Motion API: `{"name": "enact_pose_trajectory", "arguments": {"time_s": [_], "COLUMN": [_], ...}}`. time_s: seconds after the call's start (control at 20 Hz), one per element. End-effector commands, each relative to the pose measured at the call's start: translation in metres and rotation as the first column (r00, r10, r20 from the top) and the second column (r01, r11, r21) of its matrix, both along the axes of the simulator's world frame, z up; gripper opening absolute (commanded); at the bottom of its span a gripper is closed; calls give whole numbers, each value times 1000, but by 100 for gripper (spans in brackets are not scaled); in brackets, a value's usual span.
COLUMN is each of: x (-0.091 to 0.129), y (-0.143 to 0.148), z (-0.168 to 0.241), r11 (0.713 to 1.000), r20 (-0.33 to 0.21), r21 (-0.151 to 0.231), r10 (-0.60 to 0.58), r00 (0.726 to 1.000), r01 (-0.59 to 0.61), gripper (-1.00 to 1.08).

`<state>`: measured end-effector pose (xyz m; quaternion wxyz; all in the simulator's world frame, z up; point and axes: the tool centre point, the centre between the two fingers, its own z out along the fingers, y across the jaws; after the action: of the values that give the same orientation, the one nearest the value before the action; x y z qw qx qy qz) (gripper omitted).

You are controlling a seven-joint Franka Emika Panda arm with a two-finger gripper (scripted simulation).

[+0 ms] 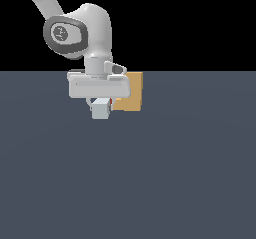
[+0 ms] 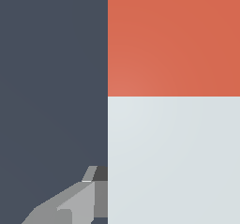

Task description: Insert the peg into the horizontal hole in a box.

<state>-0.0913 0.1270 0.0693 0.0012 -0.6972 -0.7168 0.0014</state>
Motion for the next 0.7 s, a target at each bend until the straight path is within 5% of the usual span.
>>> {"name": "enact_pose_trajectory", "arguments": {"time_s": [0.0, 0.65], "x": [2, 7], "y": [10, 38], "z": [4, 11], "r11": [999, 984], "r20": [4, 4], "r21": [1, 0], "r10": [-46, -178], "r00": [999, 984], "r01": [46, 178], "gripper": [-100, -100]}}
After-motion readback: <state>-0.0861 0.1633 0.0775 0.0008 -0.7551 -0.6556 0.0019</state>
